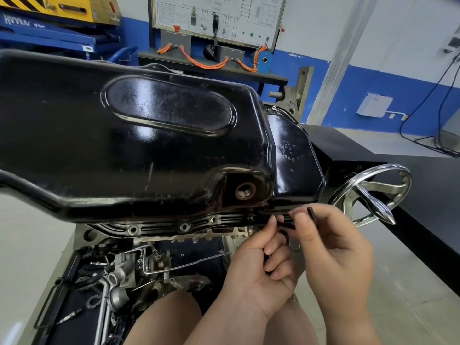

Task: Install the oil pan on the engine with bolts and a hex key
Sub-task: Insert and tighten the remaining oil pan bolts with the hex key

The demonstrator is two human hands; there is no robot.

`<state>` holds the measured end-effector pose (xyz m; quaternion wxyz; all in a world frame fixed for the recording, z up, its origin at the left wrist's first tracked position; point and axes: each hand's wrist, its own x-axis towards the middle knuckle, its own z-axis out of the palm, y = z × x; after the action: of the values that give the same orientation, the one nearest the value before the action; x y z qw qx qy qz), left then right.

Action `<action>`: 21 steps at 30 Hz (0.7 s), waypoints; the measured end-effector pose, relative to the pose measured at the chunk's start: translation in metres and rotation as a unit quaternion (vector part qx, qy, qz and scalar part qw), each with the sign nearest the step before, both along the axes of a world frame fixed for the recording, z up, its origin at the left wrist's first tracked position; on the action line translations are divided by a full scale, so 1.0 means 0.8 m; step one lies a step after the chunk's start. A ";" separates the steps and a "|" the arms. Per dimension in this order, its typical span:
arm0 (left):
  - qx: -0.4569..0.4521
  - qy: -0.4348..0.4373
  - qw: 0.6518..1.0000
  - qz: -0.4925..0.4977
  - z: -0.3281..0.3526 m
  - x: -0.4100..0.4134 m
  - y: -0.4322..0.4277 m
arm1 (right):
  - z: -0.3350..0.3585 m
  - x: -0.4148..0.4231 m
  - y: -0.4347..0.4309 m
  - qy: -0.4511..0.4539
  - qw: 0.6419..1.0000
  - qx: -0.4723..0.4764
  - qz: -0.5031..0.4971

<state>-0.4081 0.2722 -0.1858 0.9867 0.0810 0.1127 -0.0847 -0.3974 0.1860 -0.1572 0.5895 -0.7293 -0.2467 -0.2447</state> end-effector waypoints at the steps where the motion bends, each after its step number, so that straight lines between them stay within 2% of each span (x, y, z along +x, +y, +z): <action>1: 0.003 0.003 1.000 -0.001 -0.001 -0.001 0.000 | 0.005 0.001 -0.002 -0.030 0.999 -0.021 -0.023; 4: 0.004 0.007 1.000 -0.003 -0.002 -0.002 -0.001 | 0.025 0.000 -0.008 -0.084 0.984 -0.126 -0.092; 7: 0.005 0.011 1.000 -0.002 0.001 -0.003 -0.001 | 0.043 -0.001 -0.014 -0.086 0.954 -0.248 -0.142; 9: 0.007 0.013 1.000 0.002 0.002 -0.003 0.000 | 0.056 -0.005 -0.016 -0.069 0.936 -0.315 -0.140; 12: 0.003 0.010 1.000 0.004 0.004 -0.003 0.001 | 0.069 -0.009 -0.017 -0.095 0.902 -0.402 -0.125; 15: -0.003 0.008 1.000 0.004 0.003 -0.003 0.002 | 0.073 -0.008 -0.015 -0.082 0.891 -0.434 -0.106; 18: -0.006 0.007 1.000 0.003 0.004 -0.004 0.003 | 0.075 -0.004 -0.010 0.026 0.888 -0.448 -0.102; 21: -0.002 0.006 1.000 0.001 0.005 -0.005 0.003 | 0.078 0.001 -0.012 0.122 0.911 -0.388 -0.068</action>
<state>-0.4119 0.2748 -0.1822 0.9863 0.0781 0.1184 -0.0847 -0.3964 0.1762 -0.0950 0.2675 -0.9397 -0.1980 -0.0786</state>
